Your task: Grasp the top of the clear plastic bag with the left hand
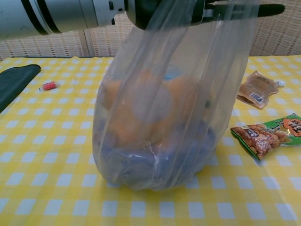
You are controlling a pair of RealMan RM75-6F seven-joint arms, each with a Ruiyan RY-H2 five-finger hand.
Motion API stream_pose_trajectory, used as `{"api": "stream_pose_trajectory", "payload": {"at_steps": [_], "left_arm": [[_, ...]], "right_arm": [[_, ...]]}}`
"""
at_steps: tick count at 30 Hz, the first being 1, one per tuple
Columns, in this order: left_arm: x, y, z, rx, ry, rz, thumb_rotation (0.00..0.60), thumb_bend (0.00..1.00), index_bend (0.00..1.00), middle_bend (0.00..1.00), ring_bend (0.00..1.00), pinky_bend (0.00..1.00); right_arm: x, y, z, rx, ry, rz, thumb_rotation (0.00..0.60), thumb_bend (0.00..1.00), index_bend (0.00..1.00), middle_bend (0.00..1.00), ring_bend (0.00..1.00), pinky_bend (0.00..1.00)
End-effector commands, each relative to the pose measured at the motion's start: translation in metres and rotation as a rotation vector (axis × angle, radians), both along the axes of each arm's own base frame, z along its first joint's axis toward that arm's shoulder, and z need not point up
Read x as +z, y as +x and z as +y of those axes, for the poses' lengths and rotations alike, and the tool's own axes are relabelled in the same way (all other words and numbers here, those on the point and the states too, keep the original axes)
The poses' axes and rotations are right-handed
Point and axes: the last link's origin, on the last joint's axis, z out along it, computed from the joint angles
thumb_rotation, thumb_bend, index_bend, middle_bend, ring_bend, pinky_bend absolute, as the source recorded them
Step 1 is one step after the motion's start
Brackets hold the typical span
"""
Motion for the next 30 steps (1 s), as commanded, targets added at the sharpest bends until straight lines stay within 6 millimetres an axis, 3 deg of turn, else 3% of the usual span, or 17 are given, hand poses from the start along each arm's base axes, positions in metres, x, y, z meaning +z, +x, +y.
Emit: {"api": "stream_pose_trajectory", "payload": {"at_steps": [1, 6, 13, 18, 23, 26, 30], "left_arm": [[0.002, 0.004, -0.005, -0.014, -0.012, 0.003, 0.600, 0.11, 0.00, 0.04, 0.01, 0.14], [0.005, 0.008, -0.014, -0.026, -0.029, 0.009, 0.600, 0.11, 0.03, 0.09, 0.07, 0.21], [0.004, 0.013, -0.017, 0.007, -0.067, 0.012, 0.600, 0.17, 0.26, 0.38, 0.27, 0.48], [0.005, 0.015, -0.018, -0.001, -0.075, 0.022, 0.600, 0.22, 0.38, 0.50, 0.38, 0.57], [0.003, 0.015, -0.016, 0.014, -0.040, 0.062, 0.600, 0.32, 0.52, 0.65, 0.52, 0.72], [0.004, 0.013, -0.013, 0.035, 0.037, 0.092, 0.600, 0.39, 0.51, 0.71, 0.58, 0.89], [0.005, 0.008, -0.012, 0.122, 0.065, 0.123, 0.600, 0.56, 0.54, 0.81, 0.68, 1.00]], "right_arm": [[0.000, 0.002, 0.003, 0.016, 0.008, 0.000, 0.600, 0.24, 0.00, 0.00, 0.00, 0.00], [0.003, 0.003, 0.006, 0.024, -0.003, -0.003, 0.600, 0.24, 0.00, 0.00, 0.00, 0.00], [0.003, 0.004, 0.007, 0.025, -0.010, -0.005, 0.600, 0.24, 0.00, 0.00, 0.00, 0.00], [0.004, 0.003, 0.006, 0.022, -0.015, -0.006, 0.600, 0.24, 0.00, 0.00, 0.00, 0.00], [0.005, 0.003, 0.006, 0.021, -0.015, -0.006, 0.600, 0.24, 0.00, 0.00, 0.00, 0.00], [0.004, 0.003, 0.005, 0.020, -0.014, -0.004, 0.600, 0.24, 0.00, 0.00, 0.00, 0.00], [0.008, 0.003, 0.004, 0.016, -0.029, -0.010, 0.600, 0.24, 0.00, 0.00, 0.00, 0.00]]}}
